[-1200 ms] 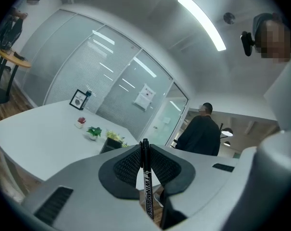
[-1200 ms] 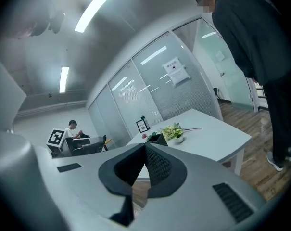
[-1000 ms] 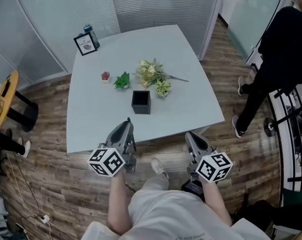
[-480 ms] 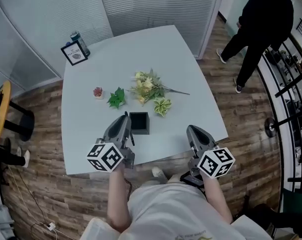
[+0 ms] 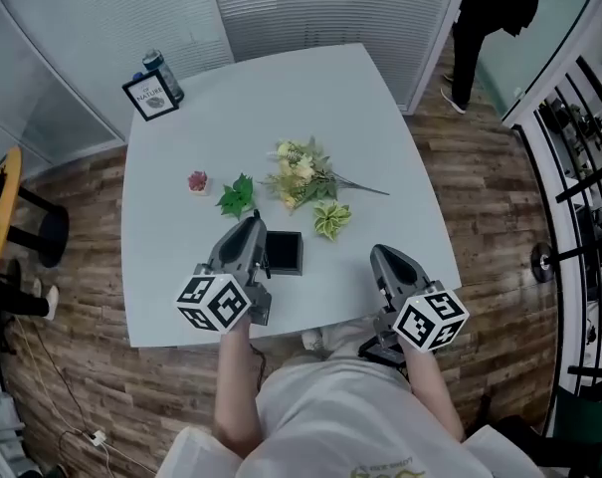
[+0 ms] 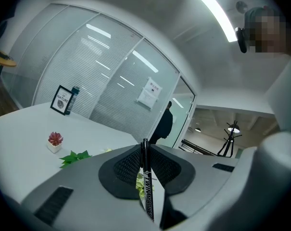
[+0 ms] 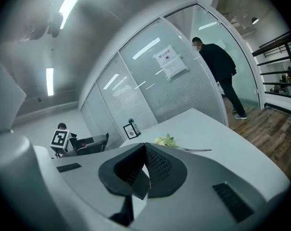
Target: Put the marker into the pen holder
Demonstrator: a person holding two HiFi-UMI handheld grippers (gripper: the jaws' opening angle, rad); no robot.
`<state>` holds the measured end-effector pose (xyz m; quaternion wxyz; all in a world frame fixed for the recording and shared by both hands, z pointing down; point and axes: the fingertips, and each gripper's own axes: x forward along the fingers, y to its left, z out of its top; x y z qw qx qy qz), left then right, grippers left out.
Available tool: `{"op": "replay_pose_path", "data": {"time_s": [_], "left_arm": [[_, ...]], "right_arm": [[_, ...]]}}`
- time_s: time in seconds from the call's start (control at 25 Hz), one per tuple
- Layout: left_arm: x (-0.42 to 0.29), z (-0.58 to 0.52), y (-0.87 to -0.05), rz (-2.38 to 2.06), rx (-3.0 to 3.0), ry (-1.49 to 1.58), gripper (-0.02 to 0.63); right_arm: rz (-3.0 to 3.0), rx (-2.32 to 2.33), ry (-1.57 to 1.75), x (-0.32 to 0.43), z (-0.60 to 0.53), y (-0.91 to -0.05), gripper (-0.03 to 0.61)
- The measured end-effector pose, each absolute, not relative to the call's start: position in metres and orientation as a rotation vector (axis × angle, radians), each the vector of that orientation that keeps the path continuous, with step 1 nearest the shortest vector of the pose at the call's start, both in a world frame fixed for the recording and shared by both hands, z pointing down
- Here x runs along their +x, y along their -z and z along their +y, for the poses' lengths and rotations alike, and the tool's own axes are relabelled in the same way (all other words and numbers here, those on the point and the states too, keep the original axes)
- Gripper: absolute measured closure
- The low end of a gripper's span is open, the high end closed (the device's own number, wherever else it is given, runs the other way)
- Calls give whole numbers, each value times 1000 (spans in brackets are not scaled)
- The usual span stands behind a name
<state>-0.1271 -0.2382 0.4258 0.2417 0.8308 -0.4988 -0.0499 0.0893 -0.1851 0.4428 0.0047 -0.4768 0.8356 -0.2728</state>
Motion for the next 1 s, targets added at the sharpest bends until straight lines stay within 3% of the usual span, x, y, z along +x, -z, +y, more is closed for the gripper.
{"op": "replay_pose_path", "data": {"time_s": [1.0], "left_arm": [[-125,-281,-492,-1382,2297,-14,551]], "right_arm": [[2631,-1502,1019,105,-241,-487,562]]}}
